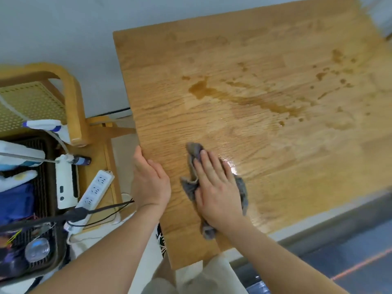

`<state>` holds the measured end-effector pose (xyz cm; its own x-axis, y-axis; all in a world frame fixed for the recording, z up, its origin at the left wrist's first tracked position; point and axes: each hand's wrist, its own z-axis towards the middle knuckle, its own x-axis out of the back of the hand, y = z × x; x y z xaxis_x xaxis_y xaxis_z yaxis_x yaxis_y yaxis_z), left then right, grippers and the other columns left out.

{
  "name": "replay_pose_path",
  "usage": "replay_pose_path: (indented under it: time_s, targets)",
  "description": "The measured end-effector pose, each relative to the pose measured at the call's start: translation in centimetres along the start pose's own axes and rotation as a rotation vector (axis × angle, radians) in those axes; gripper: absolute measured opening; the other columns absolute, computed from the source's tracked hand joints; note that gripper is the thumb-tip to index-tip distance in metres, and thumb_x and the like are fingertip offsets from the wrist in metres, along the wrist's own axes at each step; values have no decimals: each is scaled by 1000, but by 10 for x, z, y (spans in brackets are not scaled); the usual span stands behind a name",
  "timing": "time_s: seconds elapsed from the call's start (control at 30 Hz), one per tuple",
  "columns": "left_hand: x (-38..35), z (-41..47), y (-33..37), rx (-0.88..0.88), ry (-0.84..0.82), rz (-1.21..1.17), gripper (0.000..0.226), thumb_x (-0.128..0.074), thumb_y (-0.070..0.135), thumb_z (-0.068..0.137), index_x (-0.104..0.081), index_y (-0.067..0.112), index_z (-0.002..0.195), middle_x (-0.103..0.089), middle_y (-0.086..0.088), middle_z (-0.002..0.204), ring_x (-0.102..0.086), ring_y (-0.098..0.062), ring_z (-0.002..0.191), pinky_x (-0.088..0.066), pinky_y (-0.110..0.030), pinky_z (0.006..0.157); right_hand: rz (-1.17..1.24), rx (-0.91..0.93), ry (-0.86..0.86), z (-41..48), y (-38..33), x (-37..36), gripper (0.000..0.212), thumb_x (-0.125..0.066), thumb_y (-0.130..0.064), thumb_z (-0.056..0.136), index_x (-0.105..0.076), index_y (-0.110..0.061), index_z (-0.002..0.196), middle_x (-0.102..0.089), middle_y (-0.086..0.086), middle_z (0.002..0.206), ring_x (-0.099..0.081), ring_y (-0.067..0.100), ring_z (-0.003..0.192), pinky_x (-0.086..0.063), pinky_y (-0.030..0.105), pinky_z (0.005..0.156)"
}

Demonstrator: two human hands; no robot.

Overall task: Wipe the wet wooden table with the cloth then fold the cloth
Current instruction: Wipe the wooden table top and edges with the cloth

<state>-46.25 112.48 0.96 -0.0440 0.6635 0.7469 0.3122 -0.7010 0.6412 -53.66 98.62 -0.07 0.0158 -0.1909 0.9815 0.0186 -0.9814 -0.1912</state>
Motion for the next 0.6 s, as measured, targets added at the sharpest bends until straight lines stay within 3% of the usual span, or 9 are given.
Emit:
replay_pose_path:
  time_s: [0.07,0.13,0.17,0.27,0.33,0.4,0.5,0.6]
  targets:
    - [2,0,1,-29,13,-32,40,-28,18,98,-39,7,135,-55,-11,122,-58,-25,95,-42,-29,70,13,178,-55,-36,4,4,56,-46,-25,90,-46,-12,144,-33,7,156,-25,24,147,-25,47,117]
    - [4,0,-1,-41,6,-29,40,-29,16,99,-39,5,136,-56,-12,124,-58,-24,94,-38,-26,68,-25,191,-64,-66,41,13,54,-43,-27,92,-46,-13,143,-34,6,155,-28,23,146,-28,47,115]
    - [4,0,-2,-39,0,-19,41,-29,17,99,-36,5,138,-56,-14,125,-58,-26,95,-38,-27,68,-44,77,-46,-73,64,17,54,-39,-28,93,-44,-13,144,-33,7,155,-28,24,146,-31,49,113]
    - [4,1,-3,-19,-2,0,42,-29,18,100,-33,7,140,-55,-15,127,-59,-32,97,-38,-30,67,-27,-544,64,-50,95,28,63,-24,-31,92,-33,-9,149,-24,11,159,-20,28,147,-24,52,116]
    - [4,2,-4,-21,-9,0,43,-29,20,100,-32,9,141,-54,-14,129,-59,-32,99,-39,-31,68,-14,-696,80,-20,60,18,66,-18,-33,92,-23,-8,153,-15,13,161,-10,29,150,-12,49,121]
    - [4,3,-5,-17,-17,-7,44,-28,20,100,-30,9,142,-53,-14,131,-58,-33,102,-43,-34,72,-18,-508,69,-8,5,3,63,-26,-29,93,-26,-8,152,-18,14,160,-12,28,149,-7,45,121]
    - [5,-1,-3,-23,-21,-9,45,-28,20,100,-29,9,143,-51,-16,133,-57,-35,106,-46,-38,78,-6,-100,-26,-22,-49,-6,58,-38,-28,93,-36,-11,149,-27,9,159,-19,25,148,-12,45,121]
    - [6,-1,-1,-15,-20,-36,45,-28,20,100,-29,8,143,-49,-16,136,-55,-34,111,-49,-43,85,14,133,-69,-43,-11,3,54,-42,-28,94,-42,-14,146,-31,6,157,-25,22,147,-23,45,118]
